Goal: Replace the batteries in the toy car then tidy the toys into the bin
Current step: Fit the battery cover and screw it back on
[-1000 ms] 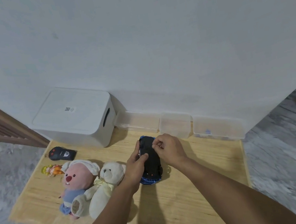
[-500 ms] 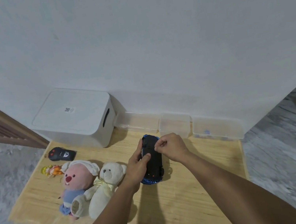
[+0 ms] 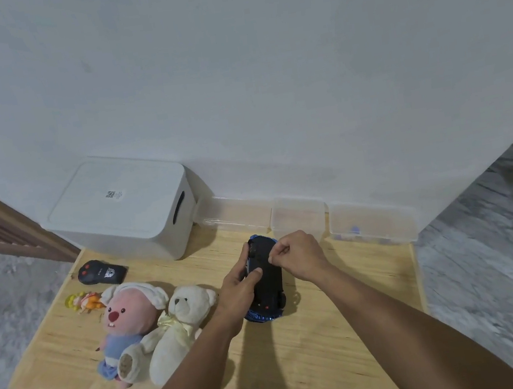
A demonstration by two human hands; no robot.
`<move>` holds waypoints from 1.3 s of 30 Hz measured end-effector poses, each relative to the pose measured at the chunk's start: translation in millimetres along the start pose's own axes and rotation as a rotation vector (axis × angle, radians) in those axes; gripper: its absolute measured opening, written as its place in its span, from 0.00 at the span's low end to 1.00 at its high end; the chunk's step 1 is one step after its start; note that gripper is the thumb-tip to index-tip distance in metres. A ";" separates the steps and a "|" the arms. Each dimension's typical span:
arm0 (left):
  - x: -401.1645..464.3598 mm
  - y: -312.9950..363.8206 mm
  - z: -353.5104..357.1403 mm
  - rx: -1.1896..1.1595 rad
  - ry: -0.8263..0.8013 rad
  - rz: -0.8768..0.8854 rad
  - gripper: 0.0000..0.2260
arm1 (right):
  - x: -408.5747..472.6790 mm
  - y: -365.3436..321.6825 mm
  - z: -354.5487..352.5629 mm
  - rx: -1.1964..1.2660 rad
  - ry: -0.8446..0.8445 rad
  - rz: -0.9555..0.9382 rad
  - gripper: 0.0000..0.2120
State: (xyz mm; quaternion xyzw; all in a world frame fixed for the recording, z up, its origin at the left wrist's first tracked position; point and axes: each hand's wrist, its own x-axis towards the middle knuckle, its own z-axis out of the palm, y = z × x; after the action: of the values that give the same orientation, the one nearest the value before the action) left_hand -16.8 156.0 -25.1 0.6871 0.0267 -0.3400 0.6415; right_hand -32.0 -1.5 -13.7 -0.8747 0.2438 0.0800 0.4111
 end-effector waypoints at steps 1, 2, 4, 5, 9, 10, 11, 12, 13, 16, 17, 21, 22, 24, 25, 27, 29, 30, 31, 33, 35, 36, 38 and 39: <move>-0.3 0.1 0.2 0.007 -0.003 0.000 0.26 | 0.0 0.6 -0.3 0.010 0.000 0.019 0.05; -0.9 0.3 0.7 0.012 -0.006 0.001 0.26 | 0.4 1.2 -1.1 0.028 -0.006 0.038 0.06; -1.7 -0.1 2.0 0.014 -0.001 0.006 0.26 | 0.7 0.9 -4.5 0.073 -0.031 0.072 0.08; -2.0 -0.3 2.9 0.012 0.005 0.007 0.26 | 0.5 0.3 -6.4 0.090 -0.045 0.089 0.08; -3.4 -0.8 5.1 -0.004 -0.004 0.006 0.26 | 0.4 -1.4 -10.4 0.105 -0.056 0.153 0.07; -4.2 -0.4 5.5 -0.011 -0.007 0.007 0.26 | 0.4 -1.5 -10.7 0.115 -0.059 0.167 0.06; -4.9 0.1 5.8 -0.016 -0.007 0.009 0.26 | 0.2 -2.1 -11.5 0.133 -0.066 0.181 0.06; -5.2 1.1 6.4 -0.019 -0.006 0.012 0.26 | 0.4 -2.2 -12.0 0.155 -0.076 0.198 0.07; -5.4 1.8 6.9 -0.024 -0.005 0.014 0.26 | 0.5 -2.2 -12.5 0.179 -0.082 0.211 0.08; -6.4 5.0 9.0 -0.033 0.008 0.021 0.25 | -0.7 -3.0 -14.6 0.211 -0.075 0.226 0.08; -6.7 5.8 9.0 -0.034 0.013 0.023 0.25 | -1.6 -3.7 -15.5 0.198 -0.065 0.224 0.07; -5.9 8.5 7.6 -0.040 0.031 0.020 0.25 | -5.0 -5.8 -16.6 0.143 -0.024 0.183 0.08; -5.5 9.0 7.2 -0.040 0.032 0.019 0.25 | -5.2 -5.7 -15.4 0.111 -0.014 0.156 0.09; -5.1 10.1 6.5 -0.040 0.026 0.024 0.25 | -5.3 -6.3 -13.3 0.024 0.003 0.092 0.11; -5.3 10.8 6.4 -0.036 0.023 0.029 0.25 | -5.0 -6.0 -12.3 -0.010 0.012 0.066 0.12; -5.7 11.9 6.3 -0.029 0.019 0.037 0.25 | -4.6 -5.7 -11.0 -0.041 0.032 0.027 0.14; -5.4 12.4 6.3 -0.025 0.020 0.043 0.26 | -3.9 -4.5 -9.5 -0.068 0.064 -0.002 0.14; -5.0 12.3 6.3 -0.021 0.021 0.046 0.26 | -4.2 -4.4 -8.6 -0.079 0.079 -0.013 0.14; -4.5 12.1 6.4 -0.015 0.021 0.048 0.26 | -4.8 -4.3 -7.8 -0.087 0.093 -0.025 0.13; -4.2 12.0 6.7 -0.007 0.021 0.051 0.26 | -7.1 -4.8 -7.2 -0.117 0.130 -0.053 0.08; -4.0 11.9 7.2 0.001 0.015 0.055 0.25 | -10.7 -7.0 -8.2 -0.201 0.166 -0.094 0.04; -4.1 11.7 7.6 0.007 0.014 0.057 0.25 | -12.0 -7.8 -8.3 -0.253 0.180 -0.117 0.04; -4.5 11.3 8.9 0.019 0.018 0.059 0.26 | -14.0 -10.8 -8.4 -0.348 0.201 -0.149 0.06; -4.5 10.9 9.4 0.021 0.023 0.062 0.26 | -14.8 -12.9 -8.6 -0.378 0.207 -0.151 0.06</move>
State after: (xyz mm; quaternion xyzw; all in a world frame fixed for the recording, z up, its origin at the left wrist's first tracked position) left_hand -19.2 147.5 -12.9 0.6982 0.0091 -0.3124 0.6441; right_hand -39.0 4.4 5.6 -0.9555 0.1994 0.0032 0.2174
